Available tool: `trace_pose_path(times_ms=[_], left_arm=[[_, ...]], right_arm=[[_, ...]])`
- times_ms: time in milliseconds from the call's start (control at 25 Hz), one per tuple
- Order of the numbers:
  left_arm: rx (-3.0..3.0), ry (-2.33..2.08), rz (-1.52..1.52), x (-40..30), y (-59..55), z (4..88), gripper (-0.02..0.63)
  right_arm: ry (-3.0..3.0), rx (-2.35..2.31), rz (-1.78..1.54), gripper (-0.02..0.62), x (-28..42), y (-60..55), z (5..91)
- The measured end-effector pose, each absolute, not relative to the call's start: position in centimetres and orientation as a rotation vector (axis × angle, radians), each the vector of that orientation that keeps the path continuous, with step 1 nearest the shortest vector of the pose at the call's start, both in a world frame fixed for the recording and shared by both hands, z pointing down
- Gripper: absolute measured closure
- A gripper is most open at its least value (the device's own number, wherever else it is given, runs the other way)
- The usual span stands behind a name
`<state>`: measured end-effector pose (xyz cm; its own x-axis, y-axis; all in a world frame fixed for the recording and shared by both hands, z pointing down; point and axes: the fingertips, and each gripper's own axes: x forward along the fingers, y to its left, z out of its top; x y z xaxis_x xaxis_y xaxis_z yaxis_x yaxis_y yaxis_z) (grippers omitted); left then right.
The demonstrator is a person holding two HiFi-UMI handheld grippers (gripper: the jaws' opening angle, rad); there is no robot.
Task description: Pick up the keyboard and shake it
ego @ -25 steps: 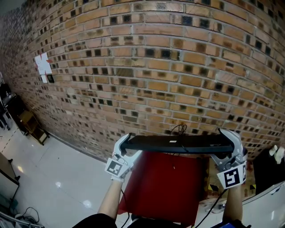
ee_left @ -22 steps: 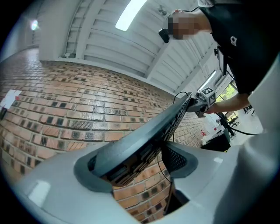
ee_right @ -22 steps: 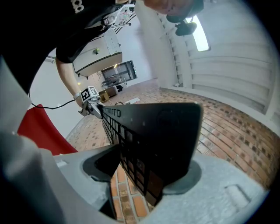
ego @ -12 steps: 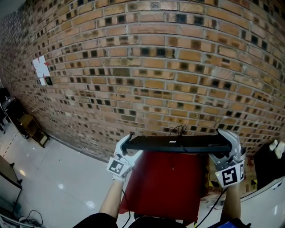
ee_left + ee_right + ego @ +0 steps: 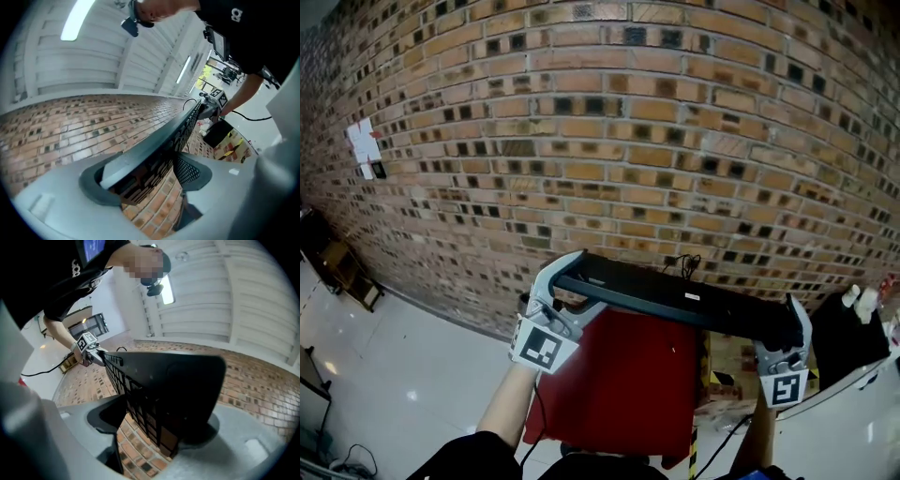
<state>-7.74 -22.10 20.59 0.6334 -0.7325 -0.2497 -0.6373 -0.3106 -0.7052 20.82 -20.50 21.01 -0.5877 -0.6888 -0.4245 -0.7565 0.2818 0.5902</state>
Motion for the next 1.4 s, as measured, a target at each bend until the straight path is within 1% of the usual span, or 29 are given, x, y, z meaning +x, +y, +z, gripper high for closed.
trace_pose_path(times_ms=[200,400,480,640,880,1080,1240,1320,1400], left_arm=[[-2.026,0.970,-0.202,-2.9,-22.8,20.1,0.261],[-1.986,0.950,-0.155,-0.9,-21.5,17.5,0.261],[-1.979,0.939,-0.154,-0.5,-21.2,17.5,0.261],[-2.001,0.947,-0.190,-0.2,-22.5,18.6,0.259],[-1.964,0.944,-0.142,-0.5,-21.9,17.1,0.259],[-1.995,0.968,-0.171,-0.9,-24.0,18.3,0.259],[-1.970,0.991,-0.122,-1.9,-22.9,17.7,0.261],[-1.991,1.011,-0.129,-2.3,-23.6,18.6,0.261],[-2.032,1.032,-0.164,-2.8,-24.9,20.0,0.261]], right_arm=[[2.421,-1.473,1.085,0.268,25.4,-20.8,23.3],[2.348,-1.496,1.121,0.264,27.1,-18.9,20.5],[2.333,-1.514,1.129,0.264,27.6,-18.5,20.9],[2.362,-1.530,1.097,0.259,28.1,-19.9,22.4],[2.254,-1.546,1.167,0.258,27.7,-18.6,20.7],[2.299,-1.547,1.106,0.253,27.2,-20.8,21.4],[2.235,-1.569,1.187,0.253,26.5,-19.6,20.5],[2.260,-1.568,1.200,0.251,26.3,-20.3,21.2],[2.341,-1.551,1.145,0.249,25.9,-22.0,22.2]])
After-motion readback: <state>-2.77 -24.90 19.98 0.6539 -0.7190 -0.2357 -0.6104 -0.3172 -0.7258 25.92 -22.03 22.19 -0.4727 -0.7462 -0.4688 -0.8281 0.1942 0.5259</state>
